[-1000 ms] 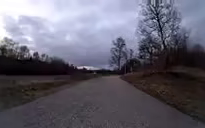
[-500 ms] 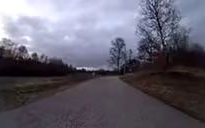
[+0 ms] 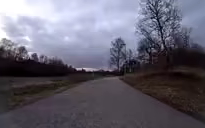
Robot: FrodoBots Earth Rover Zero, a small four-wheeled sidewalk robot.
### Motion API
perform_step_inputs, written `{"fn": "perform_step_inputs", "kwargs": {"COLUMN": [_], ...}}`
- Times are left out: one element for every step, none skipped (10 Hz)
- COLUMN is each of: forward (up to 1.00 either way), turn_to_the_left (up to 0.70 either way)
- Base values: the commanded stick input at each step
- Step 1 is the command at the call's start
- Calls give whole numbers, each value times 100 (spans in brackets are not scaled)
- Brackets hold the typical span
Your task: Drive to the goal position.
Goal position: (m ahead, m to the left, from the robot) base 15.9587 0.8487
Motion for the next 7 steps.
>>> {"fn": "perform_step_inputs", "kwargs": {"forward": [50,50,50,50,50,50,50], "turn_to_the_left": [0,0,0,0,0,0,0]}}
